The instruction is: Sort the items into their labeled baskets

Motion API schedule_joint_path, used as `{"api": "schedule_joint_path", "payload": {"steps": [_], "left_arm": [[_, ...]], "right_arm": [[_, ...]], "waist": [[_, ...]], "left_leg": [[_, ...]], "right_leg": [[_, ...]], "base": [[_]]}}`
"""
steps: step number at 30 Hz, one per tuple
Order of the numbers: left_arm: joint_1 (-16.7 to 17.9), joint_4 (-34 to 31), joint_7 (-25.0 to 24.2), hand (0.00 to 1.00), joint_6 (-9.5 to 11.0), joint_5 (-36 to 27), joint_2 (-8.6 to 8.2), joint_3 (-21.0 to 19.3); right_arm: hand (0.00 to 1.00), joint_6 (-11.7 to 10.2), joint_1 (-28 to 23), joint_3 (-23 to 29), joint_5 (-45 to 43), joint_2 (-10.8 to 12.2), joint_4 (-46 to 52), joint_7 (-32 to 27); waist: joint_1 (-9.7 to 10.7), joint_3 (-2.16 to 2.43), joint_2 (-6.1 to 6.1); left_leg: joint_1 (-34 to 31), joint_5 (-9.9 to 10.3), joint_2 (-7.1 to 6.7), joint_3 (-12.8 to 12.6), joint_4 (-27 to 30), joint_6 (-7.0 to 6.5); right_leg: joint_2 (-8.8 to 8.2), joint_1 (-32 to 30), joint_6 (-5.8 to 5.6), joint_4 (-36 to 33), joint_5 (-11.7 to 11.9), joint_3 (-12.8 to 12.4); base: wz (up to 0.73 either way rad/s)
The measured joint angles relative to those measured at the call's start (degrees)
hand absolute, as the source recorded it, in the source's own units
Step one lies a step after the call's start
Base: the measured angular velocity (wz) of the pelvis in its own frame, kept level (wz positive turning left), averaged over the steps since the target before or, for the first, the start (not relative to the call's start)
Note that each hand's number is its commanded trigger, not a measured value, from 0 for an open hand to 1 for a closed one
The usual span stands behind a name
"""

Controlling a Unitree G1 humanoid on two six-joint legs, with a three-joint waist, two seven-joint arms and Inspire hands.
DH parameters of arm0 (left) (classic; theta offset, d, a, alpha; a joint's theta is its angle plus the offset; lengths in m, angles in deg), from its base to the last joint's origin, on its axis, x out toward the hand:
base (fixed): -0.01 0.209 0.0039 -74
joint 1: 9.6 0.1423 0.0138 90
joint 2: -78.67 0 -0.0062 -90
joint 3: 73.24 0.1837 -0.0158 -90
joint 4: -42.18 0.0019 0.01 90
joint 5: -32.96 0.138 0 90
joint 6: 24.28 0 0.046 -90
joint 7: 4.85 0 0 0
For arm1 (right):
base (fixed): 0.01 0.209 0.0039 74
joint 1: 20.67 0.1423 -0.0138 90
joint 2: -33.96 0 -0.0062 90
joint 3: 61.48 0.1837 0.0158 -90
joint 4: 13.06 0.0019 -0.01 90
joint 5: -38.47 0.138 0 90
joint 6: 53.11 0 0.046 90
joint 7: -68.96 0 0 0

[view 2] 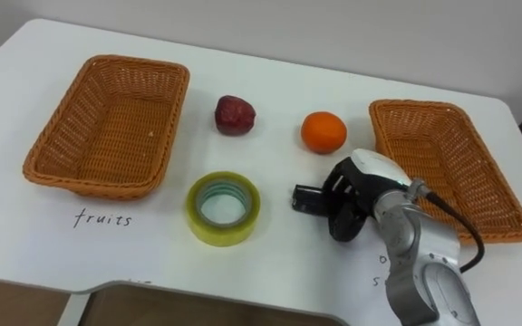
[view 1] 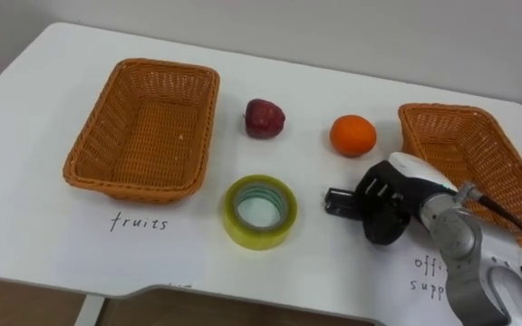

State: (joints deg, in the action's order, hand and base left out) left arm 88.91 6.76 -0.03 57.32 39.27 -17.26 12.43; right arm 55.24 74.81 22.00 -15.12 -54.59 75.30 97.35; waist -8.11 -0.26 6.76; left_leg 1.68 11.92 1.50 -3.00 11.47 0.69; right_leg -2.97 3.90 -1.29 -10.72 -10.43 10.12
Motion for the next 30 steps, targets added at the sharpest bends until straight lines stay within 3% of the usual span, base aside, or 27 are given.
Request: {"api": "schedule_joint_path", "payload": {"steps": [12, 24, 30], "left_arm": [[0.09, 0.07, -0.40, 0.00, 0.18, -0.19, 0.46, -0.02], [1.01, 0.67, 0.09, 0.00, 1.45, -2.27, 0.54, 0.00], [2.66, 0.91, 1.23, 0.00, 1.50, -2.25, 0.26, 0.00]], "right_arm": [[1.00, 0.07, -0.02, -0.10, 0.07, 0.02, 0.00, 0.27], [1.00, -0.28, 0.00, 0.01, 0.37, 0.05, 0.56, 0.22], [1.00, -0.29, -0.72, 1.24, 2.13, 0.05, 6.31, 0.40]], "waist": [[-0.13, -0.14, 0.89], [0.04, -0.16, 0.78], [1.09, -0.07, 0.55]], "left_leg": [[-0.14, 0.00, 0.00, -0.03, -0.08, 0.00], [-0.12, 0.00, 0.02, -0.29, -0.12, 0.00], [-0.64, -0.01, -0.01, -0.15, 0.22, 0.00]], "right_leg": [[0.01, -0.05, 0.00, -0.01, 0.00, -0.08], [0.04, -0.21, 0.00, -0.01, 0.00, -0.35], [0.02, -0.90, 0.00, -0.05, 0.00, -0.36]], "base": [[0.00], [-0.01], [0.00]]}}
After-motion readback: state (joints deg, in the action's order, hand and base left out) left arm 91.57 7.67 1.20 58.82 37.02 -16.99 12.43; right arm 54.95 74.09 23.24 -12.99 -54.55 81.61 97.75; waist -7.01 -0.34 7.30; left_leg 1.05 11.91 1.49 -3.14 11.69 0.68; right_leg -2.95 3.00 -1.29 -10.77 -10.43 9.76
